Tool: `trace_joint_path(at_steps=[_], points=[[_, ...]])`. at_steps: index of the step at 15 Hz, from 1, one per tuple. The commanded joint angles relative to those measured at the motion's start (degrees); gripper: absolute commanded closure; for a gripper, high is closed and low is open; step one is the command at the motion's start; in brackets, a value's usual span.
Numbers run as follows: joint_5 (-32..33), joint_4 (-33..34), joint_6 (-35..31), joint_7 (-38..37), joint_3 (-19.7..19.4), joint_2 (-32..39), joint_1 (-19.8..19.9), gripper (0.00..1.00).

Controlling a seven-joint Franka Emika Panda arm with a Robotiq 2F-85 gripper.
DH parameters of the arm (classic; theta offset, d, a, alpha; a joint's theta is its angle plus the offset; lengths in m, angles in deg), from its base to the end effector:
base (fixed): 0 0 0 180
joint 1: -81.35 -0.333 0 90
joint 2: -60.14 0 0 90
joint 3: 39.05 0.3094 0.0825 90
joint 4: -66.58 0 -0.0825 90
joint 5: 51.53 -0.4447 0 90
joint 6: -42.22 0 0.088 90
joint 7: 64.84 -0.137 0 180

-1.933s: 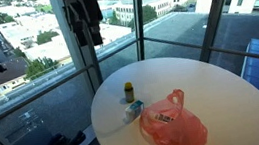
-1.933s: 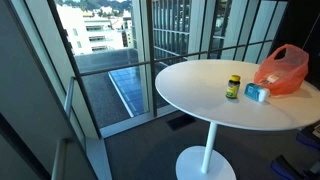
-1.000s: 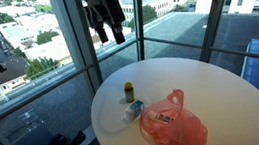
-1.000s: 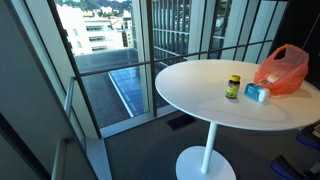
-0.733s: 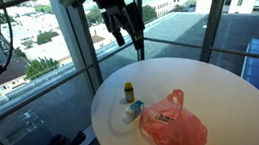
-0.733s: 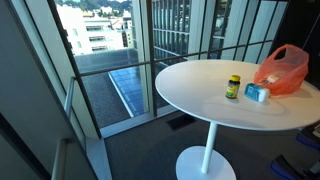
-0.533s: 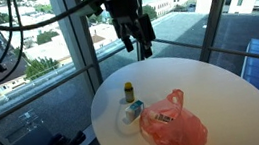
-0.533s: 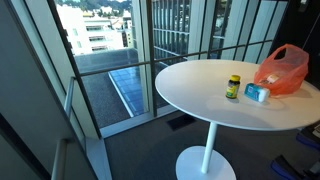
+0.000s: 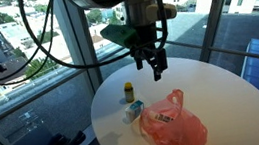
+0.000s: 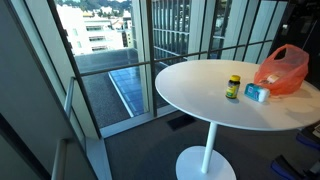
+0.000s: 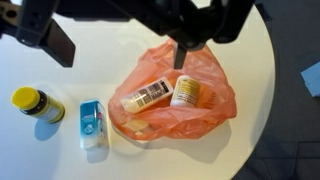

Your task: Pick up the white medicine bottle from the orange plastic bag and put it on the table, move the orange plastic bag a little to the right and place the white medicine bottle next to the mentos container

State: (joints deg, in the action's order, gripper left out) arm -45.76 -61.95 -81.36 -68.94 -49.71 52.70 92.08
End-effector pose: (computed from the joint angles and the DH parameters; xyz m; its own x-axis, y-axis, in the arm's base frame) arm 0.5184 -0.2098 0.3573 0.9245 -0.3785 0.0445 -0.3806 -0.9228 0.0591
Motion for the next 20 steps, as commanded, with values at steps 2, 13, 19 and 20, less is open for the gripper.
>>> trace_joint_path(at_steps=[2, 13, 19, 20], points=[[-3.49, 2.49, 0.9, 5.01, -1.17, 5.57, 0.44, 0.0], [-1.11, 1.27, -4.62, 4.36, -1.04, 9.31, 0.36, 0.0], [-2.73, 1.72, -12.06, 8.64, -0.74, 15.96, 0.62, 0.0], [-3.02, 1.74, -12.52, 9.11, -0.65, 16.73, 0.68, 0.0]])
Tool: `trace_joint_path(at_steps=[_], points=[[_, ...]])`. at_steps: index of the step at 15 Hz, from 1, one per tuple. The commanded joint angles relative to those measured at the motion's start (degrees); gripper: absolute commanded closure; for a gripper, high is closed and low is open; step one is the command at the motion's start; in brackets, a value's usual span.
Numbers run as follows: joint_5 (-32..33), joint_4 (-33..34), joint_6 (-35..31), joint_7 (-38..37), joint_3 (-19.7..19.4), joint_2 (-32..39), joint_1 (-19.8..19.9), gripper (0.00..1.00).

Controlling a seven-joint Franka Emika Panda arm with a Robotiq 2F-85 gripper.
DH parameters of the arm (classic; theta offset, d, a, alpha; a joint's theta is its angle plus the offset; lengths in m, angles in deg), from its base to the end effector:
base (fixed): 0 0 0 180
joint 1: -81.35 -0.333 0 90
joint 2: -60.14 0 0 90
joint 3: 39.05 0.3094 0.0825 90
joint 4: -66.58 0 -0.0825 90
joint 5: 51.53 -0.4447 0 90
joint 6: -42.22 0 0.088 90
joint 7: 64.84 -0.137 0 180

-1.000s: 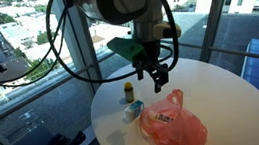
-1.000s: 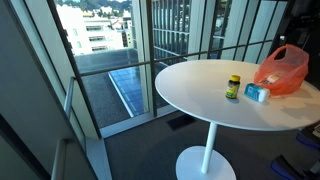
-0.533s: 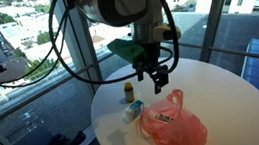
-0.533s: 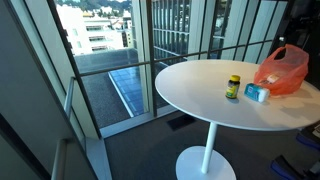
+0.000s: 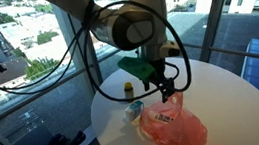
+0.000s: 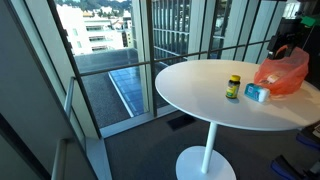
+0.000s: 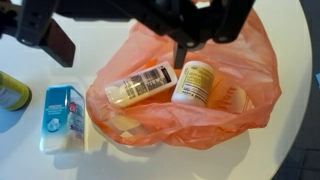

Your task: Pick up the white medicine bottle from the orange plastic bag and put it on the table, move the orange plastic bag a little to the right and place the white medicine bottle next to the mentos container

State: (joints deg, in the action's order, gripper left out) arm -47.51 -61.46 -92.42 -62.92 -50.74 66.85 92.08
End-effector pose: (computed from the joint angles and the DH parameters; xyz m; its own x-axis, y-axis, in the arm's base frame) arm 0.5347 -0.2248 0.2405 0.9532 -0.3025 -0.0044 -0.3013 -0.9507 0.0734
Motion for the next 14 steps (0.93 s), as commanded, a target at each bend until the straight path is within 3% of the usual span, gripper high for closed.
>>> trace_joint_path(at_steps=[1, 14], points=[[-1.9, 1.08, -1.71, 3.96, 0.56, 3.0, 0.76, 0.0], [-7.79, 0.53, -4.22, 6.75, 0.71, 8.86, 2.76, 0.0]])
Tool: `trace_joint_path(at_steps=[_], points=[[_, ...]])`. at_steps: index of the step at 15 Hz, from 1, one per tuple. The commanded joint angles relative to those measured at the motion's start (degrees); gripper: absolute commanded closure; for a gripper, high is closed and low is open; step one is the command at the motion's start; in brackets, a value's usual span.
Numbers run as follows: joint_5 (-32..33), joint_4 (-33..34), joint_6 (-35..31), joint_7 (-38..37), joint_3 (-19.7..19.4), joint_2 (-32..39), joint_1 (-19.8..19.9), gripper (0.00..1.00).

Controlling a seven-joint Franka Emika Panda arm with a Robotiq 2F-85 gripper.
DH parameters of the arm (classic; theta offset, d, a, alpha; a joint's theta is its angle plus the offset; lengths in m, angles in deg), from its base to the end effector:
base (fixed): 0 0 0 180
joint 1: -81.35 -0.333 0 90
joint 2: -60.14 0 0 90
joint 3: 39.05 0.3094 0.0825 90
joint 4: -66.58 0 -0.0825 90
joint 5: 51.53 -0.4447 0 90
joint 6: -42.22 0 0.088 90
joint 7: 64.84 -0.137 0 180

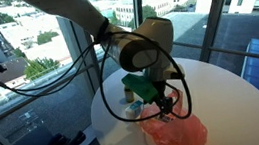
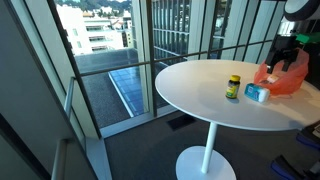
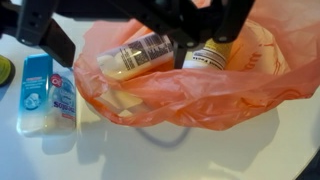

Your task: Pick up the white medicine bottle from the orange plastic bag and put it on the table, move the orange plastic bag a little to the right and place the white medicine bottle next to the mentos container

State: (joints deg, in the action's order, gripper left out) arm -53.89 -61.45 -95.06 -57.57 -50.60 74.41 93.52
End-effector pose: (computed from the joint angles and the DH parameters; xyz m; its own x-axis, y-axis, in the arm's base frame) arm 0.5204 -0.2324 0.1699 0.9474 -0.3088 -0.0838 -0.3088 -0.9510 0.0135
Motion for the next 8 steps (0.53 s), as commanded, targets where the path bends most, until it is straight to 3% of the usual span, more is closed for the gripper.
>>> trace_joint_path(at_steps=[1, 8], points=[[-1.31, 0.53, -2.17, 1.2, 0.46, 1.71, 1.51, 0.0], [-1.16, 0.51, -3.29, 0.89, -0.4, 3.08, 4.1, 0.0]])
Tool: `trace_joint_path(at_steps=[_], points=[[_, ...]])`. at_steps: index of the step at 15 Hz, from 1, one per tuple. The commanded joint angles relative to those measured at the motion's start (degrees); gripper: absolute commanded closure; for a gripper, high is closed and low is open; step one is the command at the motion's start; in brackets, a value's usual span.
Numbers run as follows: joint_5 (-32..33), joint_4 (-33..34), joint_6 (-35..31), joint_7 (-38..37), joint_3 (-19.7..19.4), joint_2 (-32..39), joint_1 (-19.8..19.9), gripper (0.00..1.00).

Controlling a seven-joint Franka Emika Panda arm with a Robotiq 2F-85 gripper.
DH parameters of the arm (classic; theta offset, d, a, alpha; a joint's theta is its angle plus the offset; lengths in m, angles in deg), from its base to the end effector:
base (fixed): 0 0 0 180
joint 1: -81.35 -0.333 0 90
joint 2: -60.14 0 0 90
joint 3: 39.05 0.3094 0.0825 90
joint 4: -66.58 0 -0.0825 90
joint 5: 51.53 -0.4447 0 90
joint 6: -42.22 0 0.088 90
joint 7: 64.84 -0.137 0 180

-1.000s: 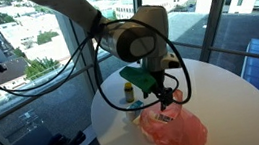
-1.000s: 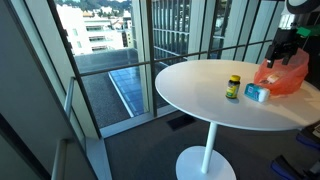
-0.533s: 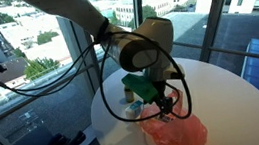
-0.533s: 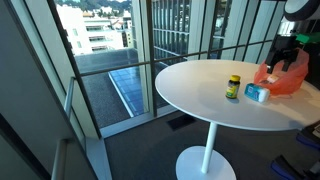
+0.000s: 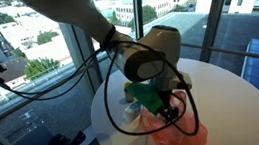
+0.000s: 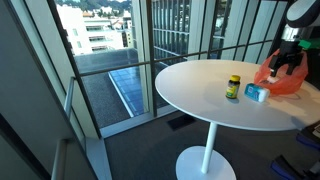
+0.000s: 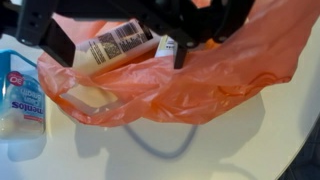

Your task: Pick up the white medicine bottle from the orange plastic bag and put it on the table, move the orange plastic bag a little to the right and place the white medicine bottle next to the mentos container

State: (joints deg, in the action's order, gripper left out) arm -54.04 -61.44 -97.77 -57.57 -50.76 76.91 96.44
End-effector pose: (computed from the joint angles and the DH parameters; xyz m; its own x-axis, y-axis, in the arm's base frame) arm 0.5060 -0.2613 0.1493 0.9293 -0.3607 -0.0798 -0.3600 -0.9327 0.0232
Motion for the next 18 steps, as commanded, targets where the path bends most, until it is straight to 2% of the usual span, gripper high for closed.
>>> trace_joint_path(at_steps=[1, 11, 18], points=[[-0.72, 0.43, -0.57, 0.55, -0.54, 0.71, 1.49, 0.0], [-0.63, 0.3, 0.01, -0.81, -2.43, 3.25, 3.63, 0.0], [-0.02, 1.92, 0.31, -3.16, -2.41, 5.12, 2.67, 0.0]])
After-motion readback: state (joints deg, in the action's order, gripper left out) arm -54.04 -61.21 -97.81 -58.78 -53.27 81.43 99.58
